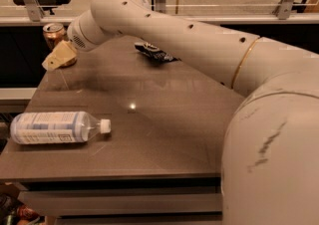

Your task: Move orange can near blue plastic bottle

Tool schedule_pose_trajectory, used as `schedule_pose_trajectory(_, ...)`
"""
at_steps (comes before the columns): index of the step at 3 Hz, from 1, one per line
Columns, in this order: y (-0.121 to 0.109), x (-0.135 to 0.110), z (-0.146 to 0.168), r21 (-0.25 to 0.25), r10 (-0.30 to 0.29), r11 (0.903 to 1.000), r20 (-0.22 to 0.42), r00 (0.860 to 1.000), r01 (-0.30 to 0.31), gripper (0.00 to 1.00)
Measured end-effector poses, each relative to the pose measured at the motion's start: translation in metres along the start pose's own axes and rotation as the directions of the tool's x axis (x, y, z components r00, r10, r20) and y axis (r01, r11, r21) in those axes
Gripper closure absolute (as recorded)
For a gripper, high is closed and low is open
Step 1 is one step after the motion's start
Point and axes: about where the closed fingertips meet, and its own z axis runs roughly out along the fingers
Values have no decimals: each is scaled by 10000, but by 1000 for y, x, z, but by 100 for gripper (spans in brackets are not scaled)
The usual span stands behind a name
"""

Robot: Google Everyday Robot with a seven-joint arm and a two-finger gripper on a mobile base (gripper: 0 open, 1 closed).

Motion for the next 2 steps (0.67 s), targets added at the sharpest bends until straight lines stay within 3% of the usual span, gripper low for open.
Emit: schedule_pose_trajectory(2,1,-10,20,-56,17,10000,259,9997,-16,0)
